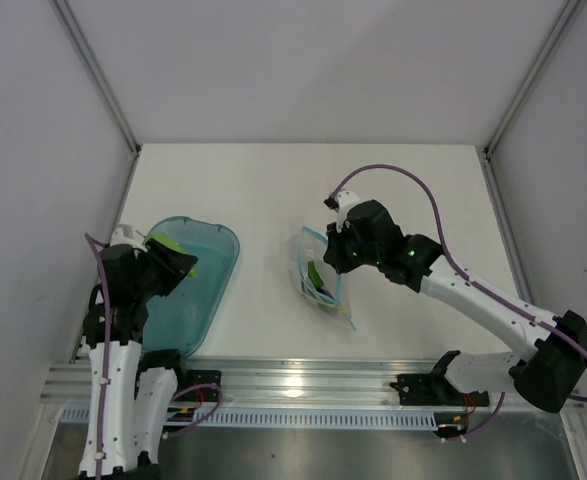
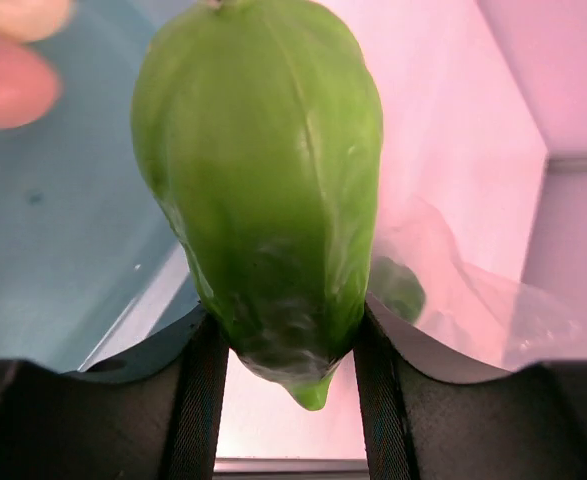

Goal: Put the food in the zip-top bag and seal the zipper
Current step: Pick up the fake vegetable from the bin, then place the fake vegetable in the zipper food storage bag.

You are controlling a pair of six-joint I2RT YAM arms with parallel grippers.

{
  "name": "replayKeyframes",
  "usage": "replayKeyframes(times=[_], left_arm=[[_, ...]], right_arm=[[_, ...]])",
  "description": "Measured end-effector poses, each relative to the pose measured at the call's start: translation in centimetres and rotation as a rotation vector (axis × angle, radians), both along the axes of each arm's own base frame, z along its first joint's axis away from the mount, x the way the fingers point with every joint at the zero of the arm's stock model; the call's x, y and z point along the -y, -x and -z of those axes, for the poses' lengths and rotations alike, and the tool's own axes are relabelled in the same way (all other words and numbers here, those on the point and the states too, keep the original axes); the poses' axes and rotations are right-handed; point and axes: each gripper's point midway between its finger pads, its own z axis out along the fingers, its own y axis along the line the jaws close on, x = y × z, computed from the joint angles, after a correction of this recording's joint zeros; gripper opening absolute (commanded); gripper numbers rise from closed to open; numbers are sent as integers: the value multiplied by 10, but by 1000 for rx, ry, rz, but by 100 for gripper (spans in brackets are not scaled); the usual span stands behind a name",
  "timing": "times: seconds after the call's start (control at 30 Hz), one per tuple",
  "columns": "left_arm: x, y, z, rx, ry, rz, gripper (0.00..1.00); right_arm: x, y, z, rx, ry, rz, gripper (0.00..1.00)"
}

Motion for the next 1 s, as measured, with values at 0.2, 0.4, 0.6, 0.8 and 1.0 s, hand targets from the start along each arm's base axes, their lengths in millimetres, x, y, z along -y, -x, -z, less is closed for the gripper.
replayKeyframes(times=[0.2, 0.4, 0.6, 0.8, 1.0], left_arm=[[47, -10, -14, 155, 101, 300, 1], [106, 9, -41, 333, 178, 664, 1], [170, 48, -72, 495, 230, 1060, 1], [212, 65, -70, 468, 335, 1273, 1], [235, 71, -85, 478, 489, 1374, 1]], right_arm=[[-6, -3, 5, -8, 18, -3, 0], [-7, -5, 12, -12, 41, 7, 0], [-8, -8, 16, -15, 53, 14, 0], [-8, -10, 13, -6, 55, 21, 0], [-9, -9, 13, -2, 58, 20, 0]])
